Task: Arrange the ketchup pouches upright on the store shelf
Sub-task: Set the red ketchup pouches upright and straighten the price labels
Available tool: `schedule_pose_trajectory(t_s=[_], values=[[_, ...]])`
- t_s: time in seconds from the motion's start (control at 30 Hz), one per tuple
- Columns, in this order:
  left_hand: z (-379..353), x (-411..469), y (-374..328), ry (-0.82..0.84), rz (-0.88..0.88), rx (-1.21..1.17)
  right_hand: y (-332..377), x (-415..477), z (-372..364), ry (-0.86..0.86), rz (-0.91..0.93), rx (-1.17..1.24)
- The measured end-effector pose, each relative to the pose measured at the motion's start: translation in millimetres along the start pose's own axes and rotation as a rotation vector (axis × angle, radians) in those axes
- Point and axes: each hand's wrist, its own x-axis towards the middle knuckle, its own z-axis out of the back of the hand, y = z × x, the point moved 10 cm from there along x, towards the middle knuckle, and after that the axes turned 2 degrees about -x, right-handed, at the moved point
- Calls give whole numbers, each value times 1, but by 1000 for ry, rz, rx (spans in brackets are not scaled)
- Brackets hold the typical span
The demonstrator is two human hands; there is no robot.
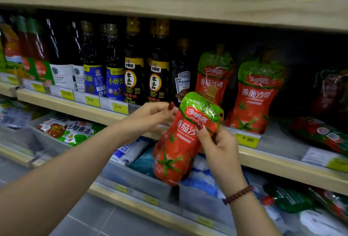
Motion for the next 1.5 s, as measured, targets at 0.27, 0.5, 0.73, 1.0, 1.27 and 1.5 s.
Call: schedule_pose_trajectory(t_s=[0.27, 0.5, 0.73, 1.0, 1.27, 1.5], values=[[-68, -2, 0, 295, 40, -33, 3, 9, 43, -88, -140, 256], [-79, 7, -5, 228, 19, -65, 7, 11, 60, -104, -147, 162], [-44, 15, -42, 9, -163, -108, 32, 10, 124, -342, 86, -251], [-12, 36, -70, -220, -307, -143, 18, 7, 148, -323, 57, -1279], [-19, 46, -64, -288, -375, -67, 19, 5, 145, -338, 137, -1279], [-27, 59, -41, -233, -294, -22, 17, 4, 146, -335, 132, -1253]])
